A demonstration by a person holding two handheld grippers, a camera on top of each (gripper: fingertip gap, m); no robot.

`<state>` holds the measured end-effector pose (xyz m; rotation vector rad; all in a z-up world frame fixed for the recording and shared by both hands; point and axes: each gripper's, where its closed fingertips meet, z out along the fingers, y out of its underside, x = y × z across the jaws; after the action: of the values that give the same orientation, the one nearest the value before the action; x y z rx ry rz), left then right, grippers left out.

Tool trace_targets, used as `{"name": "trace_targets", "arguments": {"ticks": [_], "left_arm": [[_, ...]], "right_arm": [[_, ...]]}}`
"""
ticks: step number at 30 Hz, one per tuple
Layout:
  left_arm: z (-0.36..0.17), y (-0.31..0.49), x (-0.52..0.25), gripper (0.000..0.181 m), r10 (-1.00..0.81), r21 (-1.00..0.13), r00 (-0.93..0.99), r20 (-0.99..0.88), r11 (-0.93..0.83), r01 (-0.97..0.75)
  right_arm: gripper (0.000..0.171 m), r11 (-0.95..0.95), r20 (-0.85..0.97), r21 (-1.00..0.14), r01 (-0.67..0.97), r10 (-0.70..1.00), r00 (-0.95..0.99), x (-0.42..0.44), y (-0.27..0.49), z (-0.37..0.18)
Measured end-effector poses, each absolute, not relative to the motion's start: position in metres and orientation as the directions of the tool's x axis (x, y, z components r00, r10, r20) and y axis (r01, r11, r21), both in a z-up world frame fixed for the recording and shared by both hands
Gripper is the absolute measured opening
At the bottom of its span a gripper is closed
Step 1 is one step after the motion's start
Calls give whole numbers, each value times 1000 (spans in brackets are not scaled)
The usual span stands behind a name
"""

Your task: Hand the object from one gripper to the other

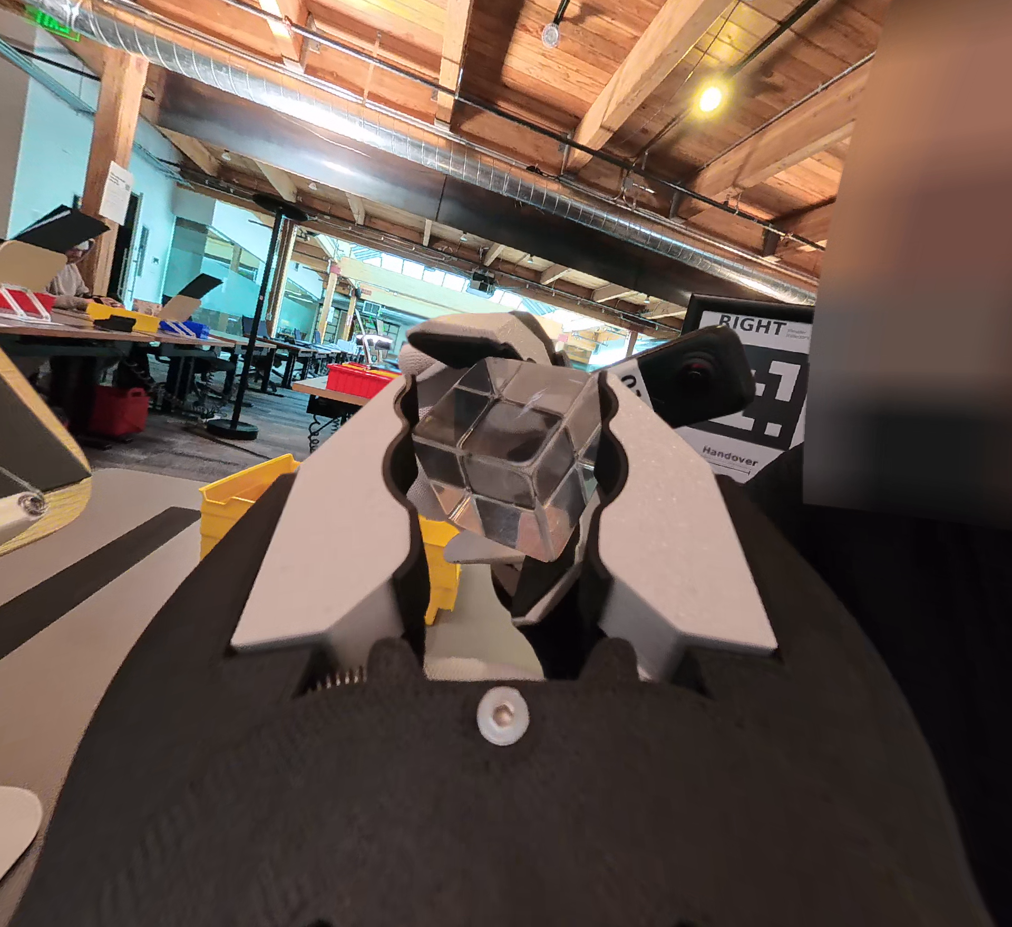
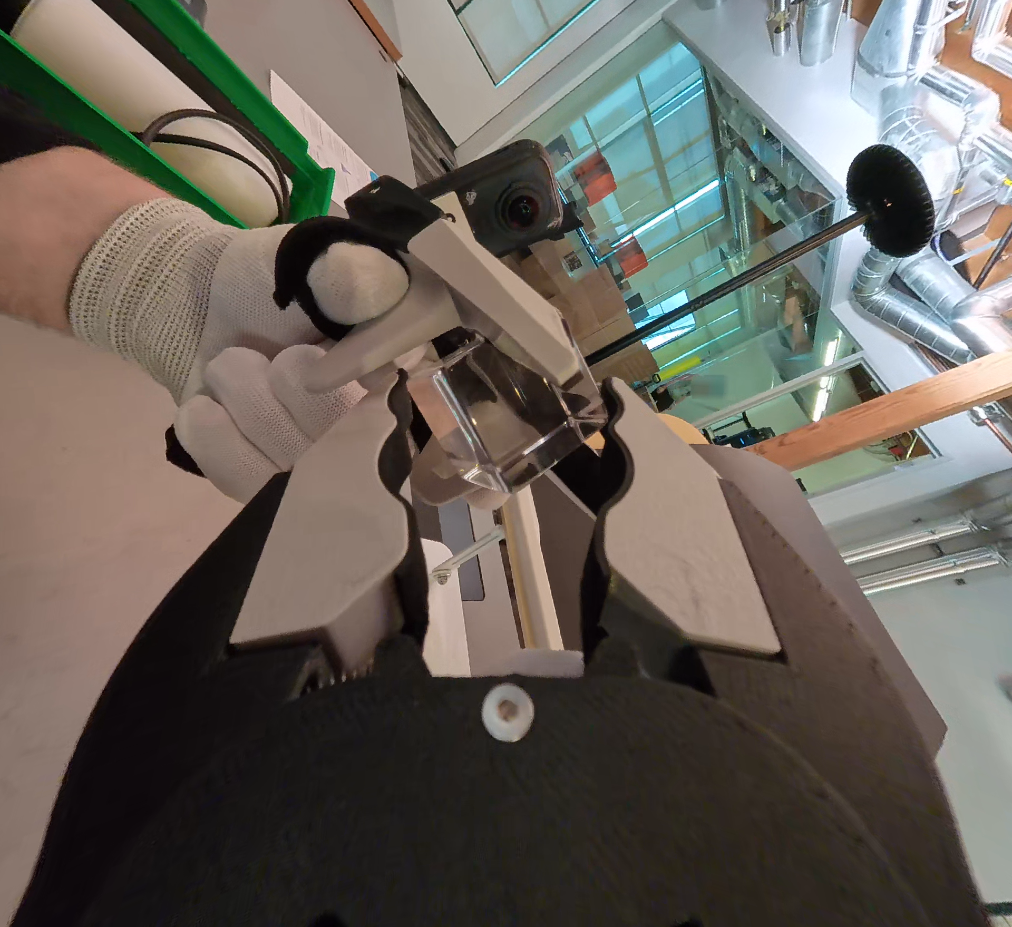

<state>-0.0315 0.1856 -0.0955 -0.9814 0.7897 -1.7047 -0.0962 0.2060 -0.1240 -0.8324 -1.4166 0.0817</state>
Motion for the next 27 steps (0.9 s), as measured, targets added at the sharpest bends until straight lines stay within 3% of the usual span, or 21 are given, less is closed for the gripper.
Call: {"name": "trace_targets", "arguments": {"ticks": [1,11,27], "left_arm": [[-95,185,-32,63,-948,-848,-200,246,-310,429],[-95,192,-34,60,-947,-837,-179,269,-321,443],[-109,214,-36,64,-968,-910,21,251,-229,347]], "right_arm": [[67,722,833,-548,422,516,200,-97,206,-124],[66,716,855,-509,478,483,187,-89,213,-126],[66,681,900,-424,597,391,192,-62,233,-121]]}}
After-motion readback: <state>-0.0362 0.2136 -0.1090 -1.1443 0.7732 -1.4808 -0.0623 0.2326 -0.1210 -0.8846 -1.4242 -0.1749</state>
